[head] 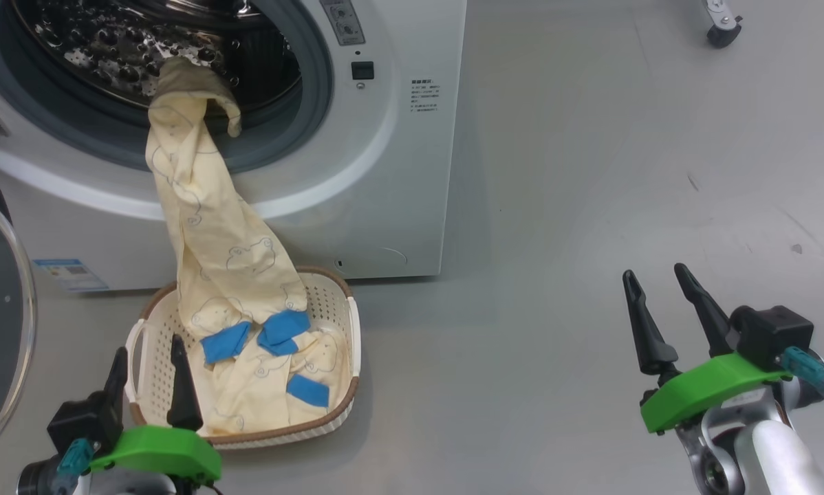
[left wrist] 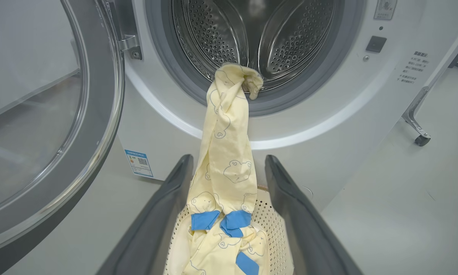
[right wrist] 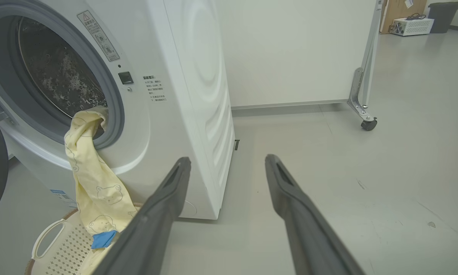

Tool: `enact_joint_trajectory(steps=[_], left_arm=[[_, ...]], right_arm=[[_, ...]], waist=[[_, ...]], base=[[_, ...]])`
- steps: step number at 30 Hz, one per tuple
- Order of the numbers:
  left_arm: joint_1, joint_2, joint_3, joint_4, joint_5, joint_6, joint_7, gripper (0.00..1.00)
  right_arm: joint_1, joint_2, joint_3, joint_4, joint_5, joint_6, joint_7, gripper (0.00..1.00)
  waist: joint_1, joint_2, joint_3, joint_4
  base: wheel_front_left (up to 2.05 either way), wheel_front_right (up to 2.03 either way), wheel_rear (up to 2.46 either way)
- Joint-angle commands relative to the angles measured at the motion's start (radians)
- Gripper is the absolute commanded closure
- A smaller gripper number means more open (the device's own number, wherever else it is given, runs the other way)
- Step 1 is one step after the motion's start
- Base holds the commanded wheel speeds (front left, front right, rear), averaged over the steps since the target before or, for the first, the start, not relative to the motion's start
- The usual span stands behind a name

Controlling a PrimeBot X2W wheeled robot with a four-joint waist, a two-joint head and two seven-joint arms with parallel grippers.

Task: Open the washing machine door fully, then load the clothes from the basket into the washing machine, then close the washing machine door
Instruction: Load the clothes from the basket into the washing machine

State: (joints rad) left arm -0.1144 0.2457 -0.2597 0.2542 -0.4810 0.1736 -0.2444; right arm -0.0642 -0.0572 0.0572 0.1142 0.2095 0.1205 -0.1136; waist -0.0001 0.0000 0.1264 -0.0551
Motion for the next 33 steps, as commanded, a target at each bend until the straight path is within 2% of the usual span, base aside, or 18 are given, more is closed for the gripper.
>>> enact_joint_trajectory(steps=[1,9,17,24,28,33], left_arm=[[-0.033,0.019,0.036,-0.028,0.002,0.002,0.001,0.00],[-0.069,0.016,0.018,-0.004,0.003,-0.012,0.002,0.00],[-0.180,0.014,0.002,0.070,-0.008,-0.054,0.017,0.00],[-0.315,0.013,0.000,0.193,-0.044,-0.131,0.026,0.00],[-0.440,0.018,-0.002,0.319,-0.064,-0.189,0.041,0.00],[-0.575,0.034,0.004,0.449,-0.073,-0.225,0.052,0.00]], right_arm=[[-0.024,-0.015,0.020,-0.038,-0.010,0.010,0.004,0.00],[-0.032,-0.015,0.027,-0.041,-0.008,0.010,0.001,0.00],[-0.062,-0.018,0.041,-0.056,-0.003,0.010,-0.002,0.00],[-0.115,-0.023,0.064,-0.064,0.006,0.010,-0.012,0.00],[-0.157,-0.024,0.077,-0.067,0.011,0.010,-0.025,0.00],[-0.205,-0.024,0.091,-0.068,0.017,0.010,-0.040,0.00]], waist=[[0.0001,0.0000,0.002,0.000],[0.0001,0.0000,0.027,0.001],[0.0001,0.0000,0.097,0.000],[0.0001,0.0000,0.195,-0.025],[0.0001,0.0000,0.280,-0.046],[0.0001,0.0000,0.370,-0.069]], base=[[0.00,0.00,0.00],[0.00,0.00,0.00],[0.00,0.00,0.00],[0.00,0.00,0.00],[0.00,0.00,0.00],[0.00,0.00,0.00]])
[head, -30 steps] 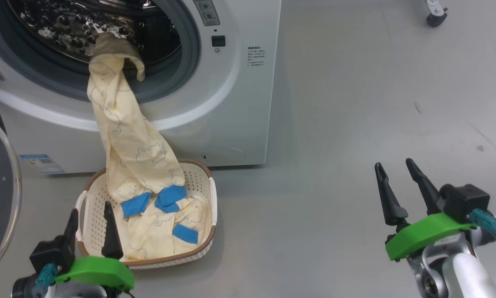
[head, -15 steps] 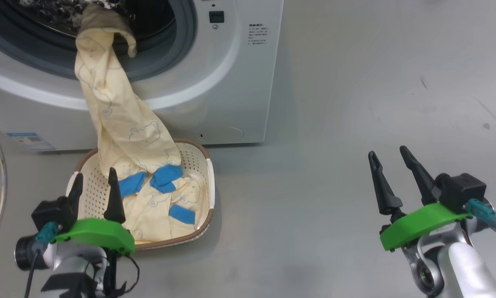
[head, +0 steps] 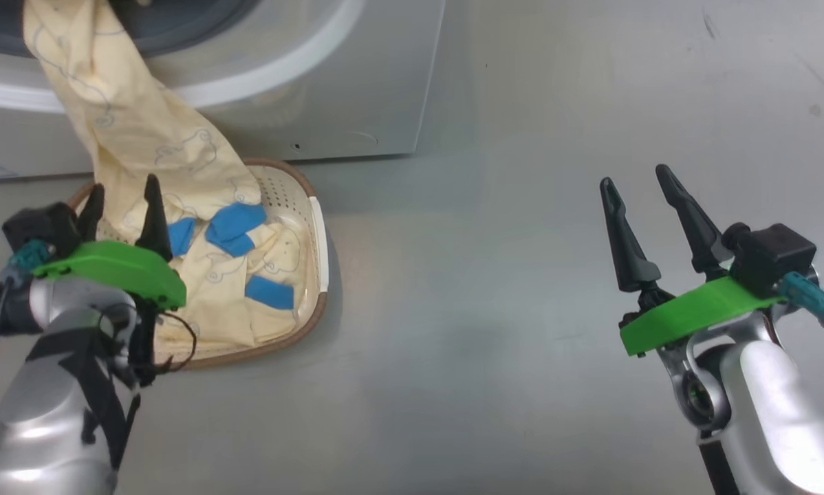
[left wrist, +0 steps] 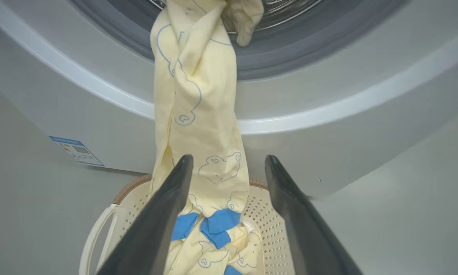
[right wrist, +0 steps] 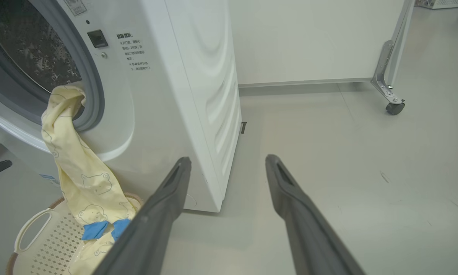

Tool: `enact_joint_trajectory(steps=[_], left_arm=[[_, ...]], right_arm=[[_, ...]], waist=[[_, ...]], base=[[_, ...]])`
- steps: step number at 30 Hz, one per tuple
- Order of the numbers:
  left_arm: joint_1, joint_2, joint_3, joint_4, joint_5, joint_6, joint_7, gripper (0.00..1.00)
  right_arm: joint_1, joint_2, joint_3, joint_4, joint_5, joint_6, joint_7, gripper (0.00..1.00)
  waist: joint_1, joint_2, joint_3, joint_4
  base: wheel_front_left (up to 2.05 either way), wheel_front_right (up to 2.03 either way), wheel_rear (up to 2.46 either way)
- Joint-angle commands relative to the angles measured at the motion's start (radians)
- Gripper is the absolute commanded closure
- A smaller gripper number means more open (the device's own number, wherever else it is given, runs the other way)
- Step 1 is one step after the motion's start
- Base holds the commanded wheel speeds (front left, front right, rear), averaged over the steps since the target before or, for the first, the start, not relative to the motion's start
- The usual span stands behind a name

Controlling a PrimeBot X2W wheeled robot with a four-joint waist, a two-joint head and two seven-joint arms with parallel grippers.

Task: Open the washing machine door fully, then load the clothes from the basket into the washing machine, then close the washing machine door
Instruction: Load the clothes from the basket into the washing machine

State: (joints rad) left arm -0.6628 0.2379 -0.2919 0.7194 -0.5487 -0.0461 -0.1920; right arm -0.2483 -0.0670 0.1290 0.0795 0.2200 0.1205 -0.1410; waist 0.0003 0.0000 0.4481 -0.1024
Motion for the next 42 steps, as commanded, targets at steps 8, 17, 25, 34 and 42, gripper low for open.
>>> enact_joint_trajectory(steps=[8,17,25,34,42], left_arm=[[-0.180,0.080,0.045,0.140,-0.015,-0.036,0.006,0.00],[-0.318,0.135,0.059,0.275,-0.018,-0.037,-0.002,0.00],[-0.392,0.163,0.074,0.344,-0.024,-0.013,-0.022,0.00],[-0.436,0.175,0.067,0.375,-0.034,-0.048,-0.039,0.00],[-0.469,0.171,0.044,0.395,-0.051,-0.076,-0.031,0.00]], right_arm=[[-0.078,-0.012,0.037,-0.018,0.020,0.010,-0.042,0.00],[-0.120,-0.007,0.052,0.002,0.032,0.010,-0.073,0.00],[-0.139,-0.006,0.051,0.008,0.033,0.010,-0.092,0.00],[-0.154,-0.009,0.070,0.017,0.039,0.010,-0.100,0.00],[-0.156,-0.014,0.077,0.022,0.045,0.010,-0.103,0.00]], waist=[[-0.0003,0.0000,0.155,-0.062],[-0.0003,0.0000,0.269,-0.103],[-0.0003,0.0000,0.324,-0.106],[-0.0003,0.0000,0.355,-0.113],[-0.0003,0.0000,0.368,-0.126]], base=[[0.00,0.00,0.00],[0.00,0.00,0.00],[0.00,0.00,0.00],[0.00,0.00,0.00],[0.00,0.00,0.00]])
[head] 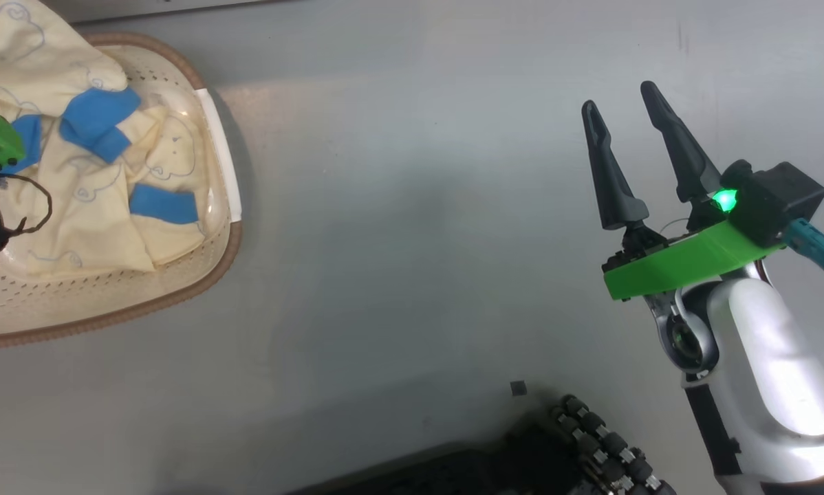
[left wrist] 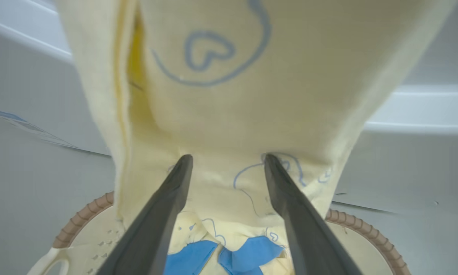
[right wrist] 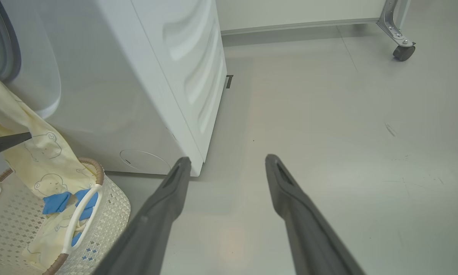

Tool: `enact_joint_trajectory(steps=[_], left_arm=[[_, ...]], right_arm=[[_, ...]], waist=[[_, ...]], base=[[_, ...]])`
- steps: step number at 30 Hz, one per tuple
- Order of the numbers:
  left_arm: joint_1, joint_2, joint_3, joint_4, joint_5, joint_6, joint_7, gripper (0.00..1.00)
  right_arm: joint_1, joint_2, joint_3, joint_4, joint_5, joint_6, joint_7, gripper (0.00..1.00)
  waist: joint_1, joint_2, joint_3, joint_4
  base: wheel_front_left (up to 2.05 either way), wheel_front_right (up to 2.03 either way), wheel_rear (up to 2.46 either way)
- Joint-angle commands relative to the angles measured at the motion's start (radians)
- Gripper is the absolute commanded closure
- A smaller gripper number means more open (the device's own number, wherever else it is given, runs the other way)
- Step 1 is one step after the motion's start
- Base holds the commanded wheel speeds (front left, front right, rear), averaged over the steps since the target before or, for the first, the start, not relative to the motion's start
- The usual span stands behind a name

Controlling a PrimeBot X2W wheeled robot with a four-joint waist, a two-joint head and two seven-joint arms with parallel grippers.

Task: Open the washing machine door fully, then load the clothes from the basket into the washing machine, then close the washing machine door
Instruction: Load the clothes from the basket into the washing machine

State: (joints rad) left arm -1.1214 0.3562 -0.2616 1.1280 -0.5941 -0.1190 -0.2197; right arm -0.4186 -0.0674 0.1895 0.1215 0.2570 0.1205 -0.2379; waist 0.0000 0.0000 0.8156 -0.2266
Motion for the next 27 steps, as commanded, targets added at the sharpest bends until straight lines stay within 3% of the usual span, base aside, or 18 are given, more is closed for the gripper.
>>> enact_joint_trajectory(steps=[1,15,22,23,25,27], left_arm=[[-0.014,0.053,0.009,-0.013,-0.008,-0.005,-0.003,0.00],[-0.008,0.035,-0.090,-0.085,-0.090,-0.011,0.032,0.00],[-0.016,0.057,-0.113,-0.063,-0.122,-0.012,0.021,0.00],[-0.019,0.055,-0.114,-0.053,-0.124,-0.012,0.021,0.28],[-0.026,0.053,-0.117,-0.035,-0.126,-0.012,0.018,1.00],[-0.033,0.049,-0.120,-0.022,-0.128,-0.012,0.014,1.00]], right_arm=[[0.013,-0.014,0.018,-0.019,0.009,0.010,-0.007,0.00],[0.007,-0.016,0.036,-0.007,0.020,0.010,-0.011,0.00],[0.007,-0.015,0.038,-0.001,0.023,0.010,-0.013,0.00],[0.007,-0.015,0.037,0.000,0.023,0.010,-0.014,0.00],[0.007,-0.014,0.036,0.001,0.023,0.010,-0.015,0.00],[0.007,-0.014,0.035,0.003,0.022,0.010,-0.015,0.00]], waist=[[0.0000,0.0000,0.002,-0.004],[0.0000,0.0000,0.008,-0.018],[0.0000,0.0000,0.010,-0.029],[0.0000,0.0000,0.010,-0.030],[0.0000,0.0000,0.008,-0.030],[0.0000,0.0000,0.006,-0.031]], base=[[0.00,0.00,0.00],[0.00,0.00,0.00],[0.00,0.00,0.00],[0.00,0.00,0.00],[0.00,0.00,0.00],[0.00,0.00,0.00]])
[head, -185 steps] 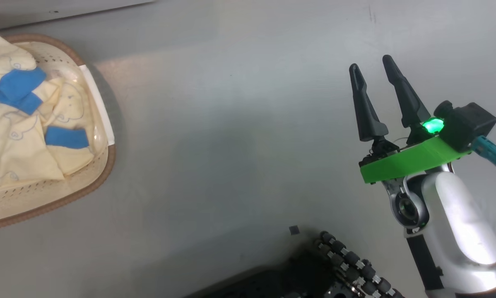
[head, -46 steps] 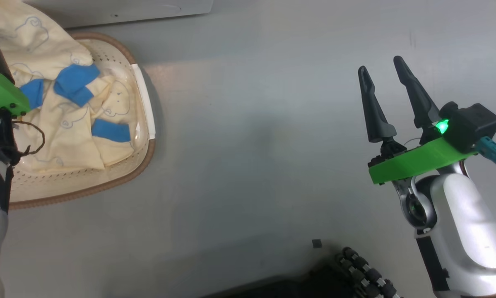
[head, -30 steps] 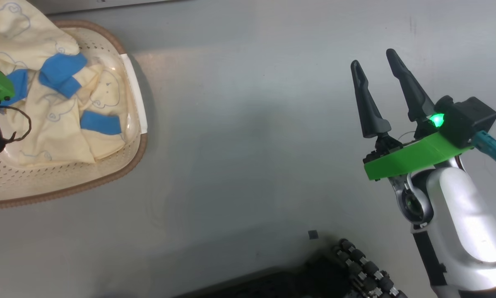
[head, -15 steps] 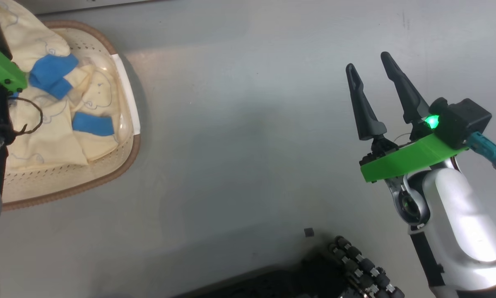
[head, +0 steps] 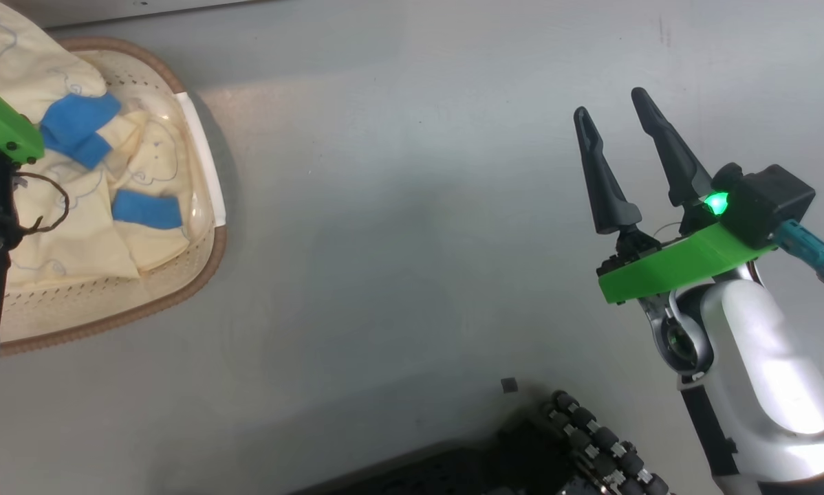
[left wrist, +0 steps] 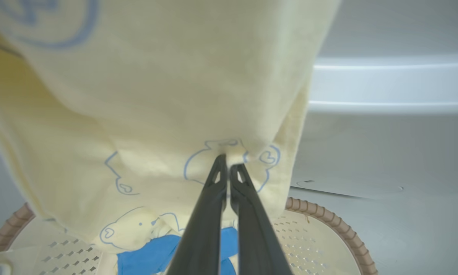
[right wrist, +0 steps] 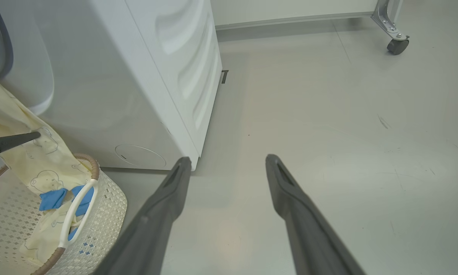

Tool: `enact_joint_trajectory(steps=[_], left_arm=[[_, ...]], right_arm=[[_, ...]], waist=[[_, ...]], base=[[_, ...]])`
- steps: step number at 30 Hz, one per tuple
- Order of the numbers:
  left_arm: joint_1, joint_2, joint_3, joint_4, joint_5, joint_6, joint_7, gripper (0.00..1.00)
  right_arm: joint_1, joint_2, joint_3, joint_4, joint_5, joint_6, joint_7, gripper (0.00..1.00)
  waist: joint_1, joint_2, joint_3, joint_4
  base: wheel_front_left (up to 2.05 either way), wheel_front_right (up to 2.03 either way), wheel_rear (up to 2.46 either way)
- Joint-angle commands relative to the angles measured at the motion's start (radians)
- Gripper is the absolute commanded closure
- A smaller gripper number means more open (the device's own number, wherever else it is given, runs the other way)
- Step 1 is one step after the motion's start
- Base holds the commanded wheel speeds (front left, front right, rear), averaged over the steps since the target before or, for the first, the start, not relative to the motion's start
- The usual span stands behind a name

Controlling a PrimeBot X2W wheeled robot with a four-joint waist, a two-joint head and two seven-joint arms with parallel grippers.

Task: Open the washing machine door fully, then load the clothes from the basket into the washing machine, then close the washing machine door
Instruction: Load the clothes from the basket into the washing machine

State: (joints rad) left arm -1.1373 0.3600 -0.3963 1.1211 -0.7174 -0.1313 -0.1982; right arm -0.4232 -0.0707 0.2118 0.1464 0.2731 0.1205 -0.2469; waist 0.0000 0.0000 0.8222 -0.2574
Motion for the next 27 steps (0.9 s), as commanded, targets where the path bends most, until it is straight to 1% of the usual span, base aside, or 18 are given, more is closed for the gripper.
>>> enact_joint_trajectory(steps=[1,6,10,12,18,27], left_arm=[[-0.020,0.043,0.013,-0.008,-0.005,0.001,-0.009,1.00],[-0.034,0.033,0.006,0.034,-0.008,0.002,-0.004,1.00],[-0.044,0.013,-0.012,0.050,-0.008,0.002,0.039,1.00],[-0.049,0.012,-0.025,0.046,-0.005,0.002,0.065,1.00],[-0.067,0.037,-0.059,0.005,0.009,0.001,0.105,1.00],[-0.060,0.077,-0.078,-0.079,0.022,0.017,0.147,1.00]], right_arm=[[0.011,-0.011,0.012,-0.022,0.005,0.010,-0.007,0.00],[0.013,-0.010,0.005,-0.018,0.003,0.010,-0.008,0.00],[0.020,-0.011,-0.007,-0.017,-0.002,0.010,-0.009,0.00],[0.023,-0.011,-0.011,-0.019,-0.004,0.010,-0.009,0.00],[0.039,-0.016,-0.022,-0.026,-0.010,0.010,-0.003,0.00],[0.060,-0.019,-0.029,-0.028,-0.014,0.010,0.013,0.00]], waist=[[0.0000,0.0000,-0.001,0.001],[0.0000,0.0000,-0.010,0.012],[0.0000,0.0000,-0.024,0.033],[0.0000,0.0000,-0.032,0.044],[0.0000,0.0000,-0.071,0.089],[0.0000,0.0000,-0.127,0.134]], base=[[0.00,0.00,0.00],[0.00,0.00,0.00],[0.00,0.00,0.00],[0.00,0.00,0.00],[0.00,0.00,0.00],[0.00,0.00,0.00]])
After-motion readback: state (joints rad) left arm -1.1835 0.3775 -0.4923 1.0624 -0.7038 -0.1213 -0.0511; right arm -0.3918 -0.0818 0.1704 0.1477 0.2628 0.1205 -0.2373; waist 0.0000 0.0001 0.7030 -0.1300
